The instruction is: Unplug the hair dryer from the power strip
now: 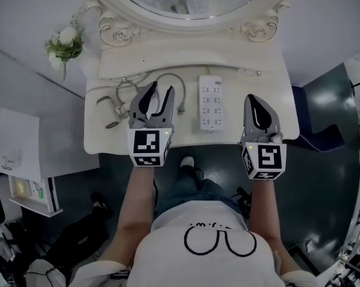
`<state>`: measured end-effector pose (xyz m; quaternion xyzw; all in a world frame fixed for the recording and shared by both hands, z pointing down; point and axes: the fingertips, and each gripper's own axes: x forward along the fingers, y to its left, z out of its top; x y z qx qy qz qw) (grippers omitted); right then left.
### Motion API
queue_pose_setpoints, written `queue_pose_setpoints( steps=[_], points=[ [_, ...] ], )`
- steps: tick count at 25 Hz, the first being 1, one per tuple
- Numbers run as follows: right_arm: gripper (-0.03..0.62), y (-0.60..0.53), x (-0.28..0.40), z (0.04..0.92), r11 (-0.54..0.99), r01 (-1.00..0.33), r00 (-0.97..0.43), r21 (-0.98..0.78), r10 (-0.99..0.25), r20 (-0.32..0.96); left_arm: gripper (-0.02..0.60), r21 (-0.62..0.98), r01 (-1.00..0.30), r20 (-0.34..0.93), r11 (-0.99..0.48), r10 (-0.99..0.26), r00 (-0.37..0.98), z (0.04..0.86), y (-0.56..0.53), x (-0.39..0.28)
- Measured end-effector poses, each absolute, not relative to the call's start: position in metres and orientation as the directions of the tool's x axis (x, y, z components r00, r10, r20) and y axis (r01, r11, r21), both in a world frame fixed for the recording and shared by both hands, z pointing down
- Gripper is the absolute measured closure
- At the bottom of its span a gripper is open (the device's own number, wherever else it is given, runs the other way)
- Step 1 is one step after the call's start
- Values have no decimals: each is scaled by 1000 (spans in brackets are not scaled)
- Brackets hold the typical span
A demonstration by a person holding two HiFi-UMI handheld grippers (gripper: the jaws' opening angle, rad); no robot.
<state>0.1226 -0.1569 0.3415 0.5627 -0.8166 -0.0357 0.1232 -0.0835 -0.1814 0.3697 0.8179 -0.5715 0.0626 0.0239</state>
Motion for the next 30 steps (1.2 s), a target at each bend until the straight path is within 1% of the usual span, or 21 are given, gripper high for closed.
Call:
queue_pose_setpoints(
  steps=[4,5,6,11,15,25,30],
  points=[
    [595,-136,130,326,367,-912,-349,183,-929,125,423,-115,-938,125,-328,-941,314,350,-160,-78],
    [595,-132,133,322,362,-915,-346,178,-931,115,455,-122,-939,110,-323,-944,310,343,-154,-77],
    [595,-129,134,318,357,-917,-344,175,-933,105,583,-118,-940,88,-320,-946,311,335,-148,-76],
    [595,-115,131,296,374,-910,-371,178,-927,51,583,-109,-955,17,-277,-961,276,309,-133,-78],
    [597,-107,130,280,371,-909,-369,188,-928,47,583,-95,-960,-38,-263,-963,267,290,-126,-78],
    [597,-101,140,265,332,-919,-332,214,-943,39,583,-150,-959,-106,-242,-960,259,264,-123,-77],
    [597,-101,140,261,331,-919,-334,215,-942,23,583,-175,-954,-114,-245,-957,267,258,-124,-74]
  ],
)
